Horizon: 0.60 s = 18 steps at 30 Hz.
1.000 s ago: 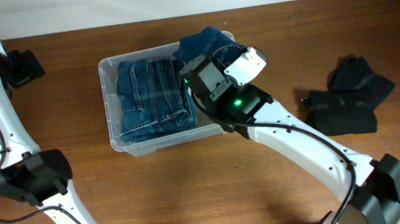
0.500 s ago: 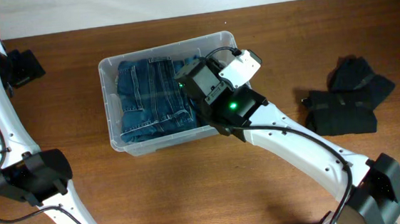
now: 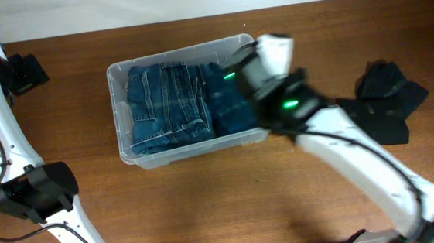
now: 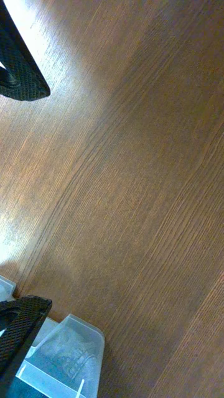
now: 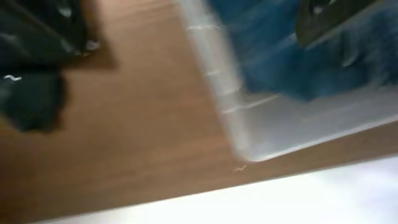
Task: Pack container
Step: 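Release the teal shirt and withdraw right gripper toward the black clothes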
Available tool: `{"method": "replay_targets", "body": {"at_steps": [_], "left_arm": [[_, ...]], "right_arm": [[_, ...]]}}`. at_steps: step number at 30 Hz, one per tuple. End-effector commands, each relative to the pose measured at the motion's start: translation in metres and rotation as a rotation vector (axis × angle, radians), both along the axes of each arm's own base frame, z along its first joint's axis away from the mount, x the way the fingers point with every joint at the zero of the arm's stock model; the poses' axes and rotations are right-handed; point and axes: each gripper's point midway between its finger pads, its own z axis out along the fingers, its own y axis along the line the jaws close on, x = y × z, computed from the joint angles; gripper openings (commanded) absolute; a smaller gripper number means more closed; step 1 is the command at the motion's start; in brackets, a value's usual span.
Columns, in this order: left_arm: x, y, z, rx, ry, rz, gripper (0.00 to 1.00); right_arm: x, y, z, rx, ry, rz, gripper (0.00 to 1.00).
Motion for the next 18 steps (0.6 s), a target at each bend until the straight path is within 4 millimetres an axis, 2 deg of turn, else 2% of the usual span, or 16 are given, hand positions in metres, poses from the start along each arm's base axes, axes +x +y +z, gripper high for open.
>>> {"method": "replay_targets", "body": {"at_steps": [1, 3, 6, 7, 8, 10, 11, 13, 14, 18], "left_arm": [[0.001, 0.000, 0.006, 0.002, -0.020, 0.006, 0.99], [0.001, 0.000, 0.006, 0.001, -0.020, 0.006, 0.99], [0.001, 0.000, 0.006, 0.002, -0.020, 0.006, 0.99], [0.001, 0.000, 0.006, 0.002, -0.020, 0.006, 0.99], [0.001, 0.000, 0.006, 0.002, -0.020, 0.006, 0.99], [0.001, 0.000, 0.006, 0.002, -0.020, 0.006, 0.99], [0.001, 0.000, 0.006, 0.002, -0.020, 0.006, 0.99], [0.001, 0.000, 0.006, 0.002, -0.020, 0.006, 0.99], [0.001, 0.000, 0.006, 0.002, -0.020, 0.006, 1.00], [0.001, 0.000, 0.006, 0.002, -0.020, 0.006, 0.99]], "right_arm": [[-0.008, -0.070, 0.018, 0.091, 0.027, -0.102, 0.98], [-0.017, -0.120, 0.007, 0.129, 0.091, -0.215, 0.98], [-0.030, -0.178, -0.009, 0.178, 0.159, -0.350, 0.99], [-0.032, -0.191, -0.013, 0.192, 0.172, -0.379, 0.99], [-0.037, -0.215, -0.023, 0.236, 0.193, -0.440, 0.99], [-0.042, -0.238, -0.036, 0.309, 0.217, -0.492, 0.99], [-0.045, -0.254, -0.052, 0.385, 0.247, -0.528, 0.99], [-0.053, -0.269, -0.070, 0.451, 0.284, -0.601, 0.99], [-0.060, -0.280, -0.090, 0.523, 0.322, -0.665, 0.99], [-0.079, -0.290, -0.142, 0.690, 0.439, -0.729, 0.99]]}}
